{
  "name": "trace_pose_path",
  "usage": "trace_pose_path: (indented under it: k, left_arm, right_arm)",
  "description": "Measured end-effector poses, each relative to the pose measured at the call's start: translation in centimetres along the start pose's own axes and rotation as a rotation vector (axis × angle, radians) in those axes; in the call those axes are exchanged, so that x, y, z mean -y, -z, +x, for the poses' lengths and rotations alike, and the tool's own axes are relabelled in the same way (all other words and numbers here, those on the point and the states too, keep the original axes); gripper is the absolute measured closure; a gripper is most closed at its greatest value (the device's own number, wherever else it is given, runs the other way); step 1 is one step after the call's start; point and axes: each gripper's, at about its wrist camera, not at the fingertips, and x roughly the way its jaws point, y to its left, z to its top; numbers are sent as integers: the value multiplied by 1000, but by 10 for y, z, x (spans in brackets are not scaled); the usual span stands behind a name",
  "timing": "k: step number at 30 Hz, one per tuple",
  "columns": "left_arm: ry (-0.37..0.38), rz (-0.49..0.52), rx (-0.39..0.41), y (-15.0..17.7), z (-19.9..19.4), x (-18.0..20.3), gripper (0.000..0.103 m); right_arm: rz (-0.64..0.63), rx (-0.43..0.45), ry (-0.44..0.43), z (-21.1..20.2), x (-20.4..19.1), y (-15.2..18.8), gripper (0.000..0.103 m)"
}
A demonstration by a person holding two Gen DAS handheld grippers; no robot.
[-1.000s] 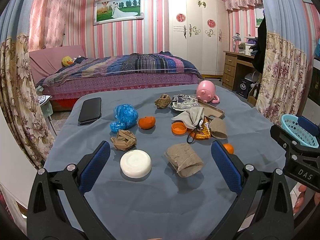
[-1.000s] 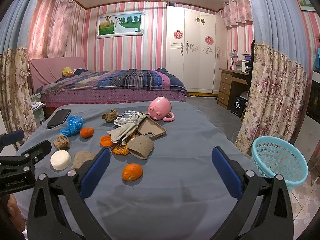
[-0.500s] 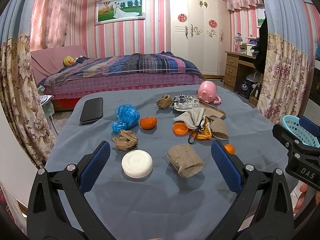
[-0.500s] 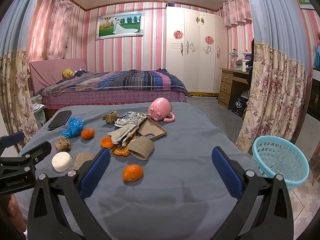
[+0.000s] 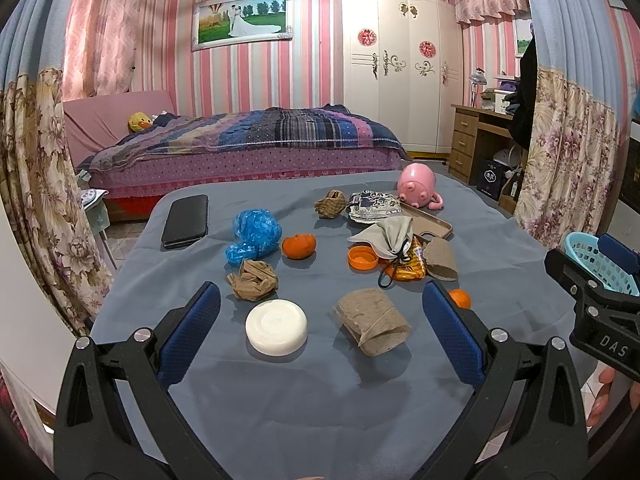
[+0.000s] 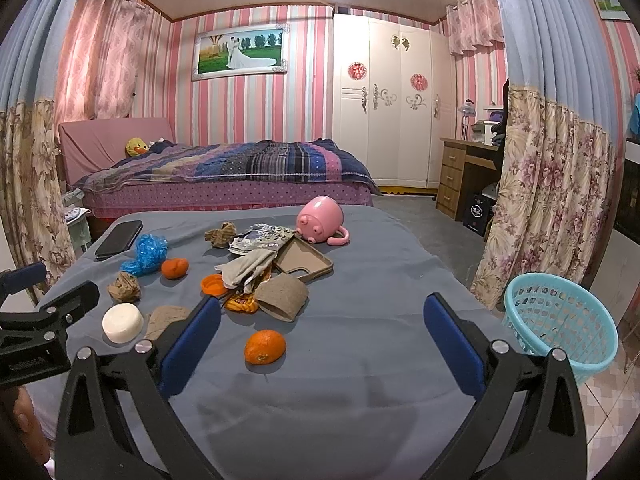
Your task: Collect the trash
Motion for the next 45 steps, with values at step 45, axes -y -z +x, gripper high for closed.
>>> trace_pose_path:
  k: [45]
  left_arm:
    - [-2,-3,5,-2,-3,0,5]
  right_arm:
    - [7,4,3,-6,7,-3,4]
